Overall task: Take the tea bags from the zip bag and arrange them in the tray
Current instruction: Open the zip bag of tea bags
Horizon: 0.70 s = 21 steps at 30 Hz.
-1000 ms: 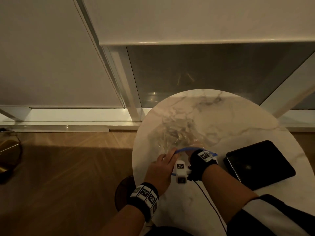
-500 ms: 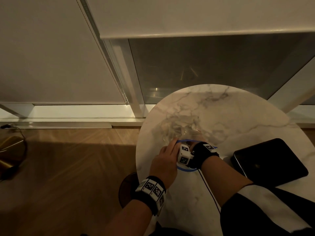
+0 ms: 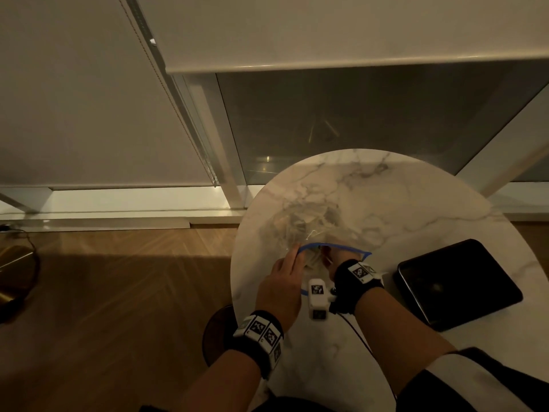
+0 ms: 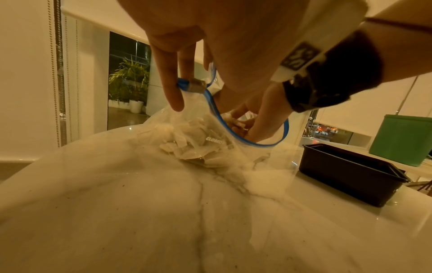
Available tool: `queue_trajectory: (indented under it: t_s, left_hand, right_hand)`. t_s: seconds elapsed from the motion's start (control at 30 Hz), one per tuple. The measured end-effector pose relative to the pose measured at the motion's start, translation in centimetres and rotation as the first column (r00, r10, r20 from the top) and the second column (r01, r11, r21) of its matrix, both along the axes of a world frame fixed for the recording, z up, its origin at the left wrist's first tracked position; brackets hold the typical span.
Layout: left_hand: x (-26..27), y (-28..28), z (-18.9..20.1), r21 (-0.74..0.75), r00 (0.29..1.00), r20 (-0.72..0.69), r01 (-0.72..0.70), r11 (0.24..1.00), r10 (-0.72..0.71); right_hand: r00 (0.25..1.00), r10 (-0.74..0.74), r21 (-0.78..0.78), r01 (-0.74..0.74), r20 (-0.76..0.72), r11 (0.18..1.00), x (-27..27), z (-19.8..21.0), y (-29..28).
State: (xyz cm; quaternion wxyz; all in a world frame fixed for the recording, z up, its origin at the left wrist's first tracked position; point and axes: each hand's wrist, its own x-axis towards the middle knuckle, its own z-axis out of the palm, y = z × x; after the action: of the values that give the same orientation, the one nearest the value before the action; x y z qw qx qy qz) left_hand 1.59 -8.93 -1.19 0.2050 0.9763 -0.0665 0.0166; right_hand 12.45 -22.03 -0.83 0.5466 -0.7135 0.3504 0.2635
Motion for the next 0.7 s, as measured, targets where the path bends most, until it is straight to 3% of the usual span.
queue_trajectory:
  t_s: [0.07, 0.1, 0.2, 0.33, 0.47, 0.53, 0.6, 0.63, 0.7]
  left_hand:
    - [0.0, 0.0, -0.2, 0.031, 1.000, 0.024, -0.009, 0.999, 0.009]
    - [0.1, -0.1, -0.1, 0.014, 1.000, 0.001, -0.014, 1.000, 0.014]
    - [0.2, -0.3, 0.7, 0.010, 0.993, -0.114, -0.027, 1.000, 0.028]
    - [0.1, -0.5, 1.6, -0.029, 0.983, -0.182, -0.019, 0.999, 0.014]
    - [-1.6, -0.4, 2.2, -0.011, 0.998, -0.058, 0.005, 1.000, -0.005]
    - [-2.6, -0.8, 2.6, -0.134, 0.995, 0.082, -0.045, 0.990, 0.056]
    - [-3.3, -1.9, 2.9, -0.361, 0.977, 0.159, -0.079, 0.929, 0.144]
    - [-3.6, -2.6, 3.2, -0.480, 0.977, 0.111, -0.106, 0.871, 0.180]
    - [-3.9, -4.2, 4.1, -0.666, 0.964, -0.169, -0.266, 0.698, 0.206]
  right_hand:
    - [0.989, 0.080, -0.044, -0.075, 0.122, 0.996, -0.9, 1.1, -0.2]
    - [0.984, 0.004, 0.054, -0.014, 0.179, 0.998, -1.8, 1.5, -0.2]
    - [0.974, -0.148, 0.250, 0.103, 0.171, 0.963, -4.2, 1.4, -1.2]
    - [0.969, 0.036, 0.236, -0.096, 0.245, 0.967, -6.9, 3.4, -3.9]
    - [0.959, 0.132, 0.333, -0.214, 0.251, 0.918, -8.5, 4.3, -7.6]
    - [0.957, 0.122, 0.399, -0.223, 0.263, 0.889, -9.2, 4.8, -9.1]
    - [0.960, 0.096, 0.477, -0.217, 0.265, 0.852, -9.7, 5.5, -10.3]
    - [0.963, 0.084, 0.505, -0.208, 0.258, 0.838, -9.9, 5.8, -10.8]
    - [0.961, 0.084, 0.551, -0.222, 0.263, 0.804, -10.2, 6.6, -11.8]
